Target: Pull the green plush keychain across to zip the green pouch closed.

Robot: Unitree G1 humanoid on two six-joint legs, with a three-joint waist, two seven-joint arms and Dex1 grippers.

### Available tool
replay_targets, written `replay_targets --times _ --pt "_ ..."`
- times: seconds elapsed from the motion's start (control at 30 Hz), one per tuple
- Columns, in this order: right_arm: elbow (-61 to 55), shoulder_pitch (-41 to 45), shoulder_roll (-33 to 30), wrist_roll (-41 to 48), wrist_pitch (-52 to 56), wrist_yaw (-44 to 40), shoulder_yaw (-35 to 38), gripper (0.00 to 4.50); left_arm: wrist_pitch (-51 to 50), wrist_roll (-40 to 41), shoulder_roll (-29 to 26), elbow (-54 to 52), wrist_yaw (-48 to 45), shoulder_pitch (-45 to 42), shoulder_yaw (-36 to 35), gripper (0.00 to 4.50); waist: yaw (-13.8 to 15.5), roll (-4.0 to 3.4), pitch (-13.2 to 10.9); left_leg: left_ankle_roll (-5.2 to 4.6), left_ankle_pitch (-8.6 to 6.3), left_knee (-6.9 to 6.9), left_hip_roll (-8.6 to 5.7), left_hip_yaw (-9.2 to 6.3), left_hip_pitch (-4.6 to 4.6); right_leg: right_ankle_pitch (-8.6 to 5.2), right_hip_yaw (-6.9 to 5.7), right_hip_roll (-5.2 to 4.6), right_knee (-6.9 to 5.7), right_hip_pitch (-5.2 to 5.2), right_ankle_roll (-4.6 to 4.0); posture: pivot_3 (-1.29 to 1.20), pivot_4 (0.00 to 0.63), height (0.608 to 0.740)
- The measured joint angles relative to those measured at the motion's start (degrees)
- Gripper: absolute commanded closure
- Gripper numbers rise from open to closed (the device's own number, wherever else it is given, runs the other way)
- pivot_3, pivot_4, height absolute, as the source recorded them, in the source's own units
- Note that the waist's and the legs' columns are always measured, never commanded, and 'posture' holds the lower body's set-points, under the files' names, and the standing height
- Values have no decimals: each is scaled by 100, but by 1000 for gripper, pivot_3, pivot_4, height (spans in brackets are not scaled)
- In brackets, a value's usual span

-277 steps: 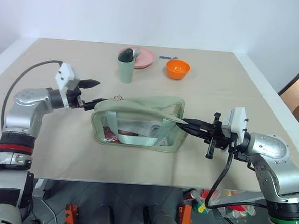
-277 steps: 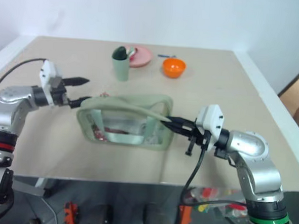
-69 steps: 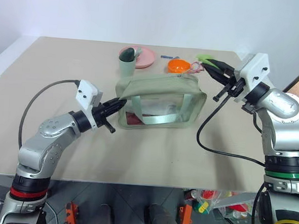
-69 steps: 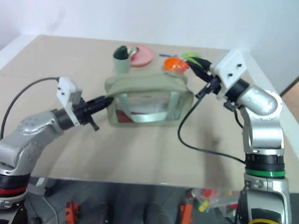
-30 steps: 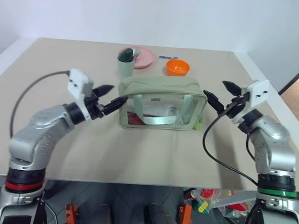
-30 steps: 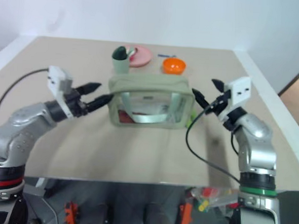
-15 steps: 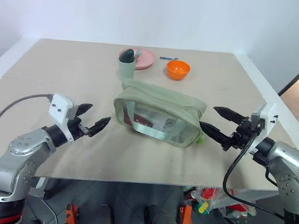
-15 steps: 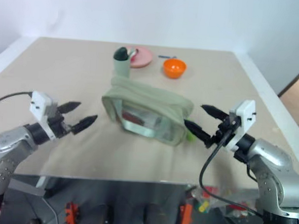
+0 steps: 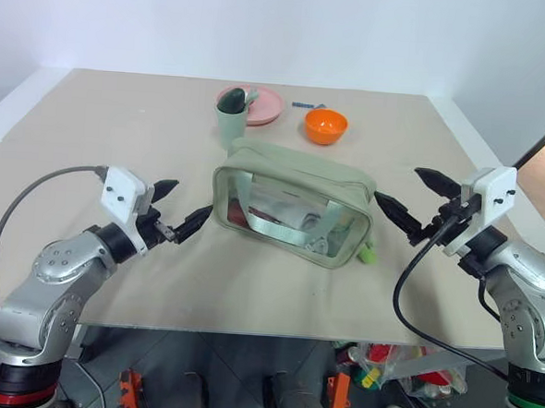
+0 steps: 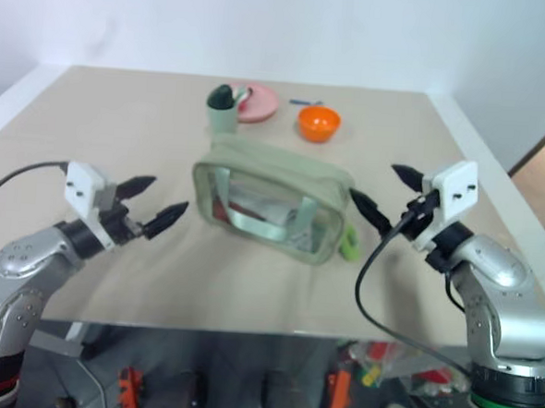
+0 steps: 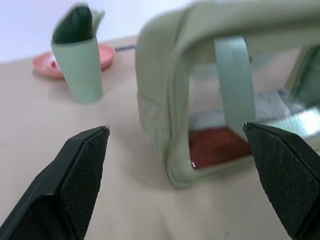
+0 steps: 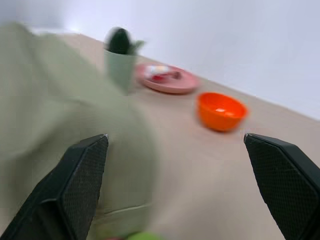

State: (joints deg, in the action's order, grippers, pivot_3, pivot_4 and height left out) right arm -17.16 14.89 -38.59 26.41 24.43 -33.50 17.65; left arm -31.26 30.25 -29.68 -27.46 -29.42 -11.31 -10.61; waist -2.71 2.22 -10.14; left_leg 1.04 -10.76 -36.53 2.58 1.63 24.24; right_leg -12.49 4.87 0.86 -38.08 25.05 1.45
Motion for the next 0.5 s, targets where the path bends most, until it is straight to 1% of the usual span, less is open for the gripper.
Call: replay_targets --times 0.13,0.27,0.33,0.4,0.43,0.5 --pt "-180 -238 12 -203 43 342 93 0 59 -36 -11 21 -70 -91 50 38 2 0 0 0 -1 5 -1 -1 1 -2 1 -2 0 1 9 0 150 740" --pt "-774 -748 123 1 137 483 458 0 131 -114 -43 57 -180 -124 190 38 5 0 0 1 -1 7 -2 -3 1 -4 0 -2 0 1 7 0 150 740" --pt "-1049 -1106 175 291 130 322 690 0 138 -104 -46 70 -258 -144 207 38 5 0 0 1 -1 6 -1 -3 -2 -7 -1 -1 0 -2 2 0 150 740" --pt "-1330 -1645 187 794 174 -37 957 0 137 -95 -66 103 -353 -159 215 38 7 0 0 1 -1 5 0 -4 -5 -8 -3 -2 0 -6 0 0 150 740" --pt "-1372 -1766 180 932 198 -165 1021 0 137 -91 -73 115 -369 -160 213 38 7 0 0 1 -1 4 0 -4 -5 -8 -2 -2 0 -6 1 0 150 740" --pt "-1449 -2093 17 1218 219 -561 1169 0 133 -59 -93 155 -464 -176 218 38 -2 0 0 0 -1 -1 -2 1 -8 -6 1 -5 0 -8 2 0 150 740"
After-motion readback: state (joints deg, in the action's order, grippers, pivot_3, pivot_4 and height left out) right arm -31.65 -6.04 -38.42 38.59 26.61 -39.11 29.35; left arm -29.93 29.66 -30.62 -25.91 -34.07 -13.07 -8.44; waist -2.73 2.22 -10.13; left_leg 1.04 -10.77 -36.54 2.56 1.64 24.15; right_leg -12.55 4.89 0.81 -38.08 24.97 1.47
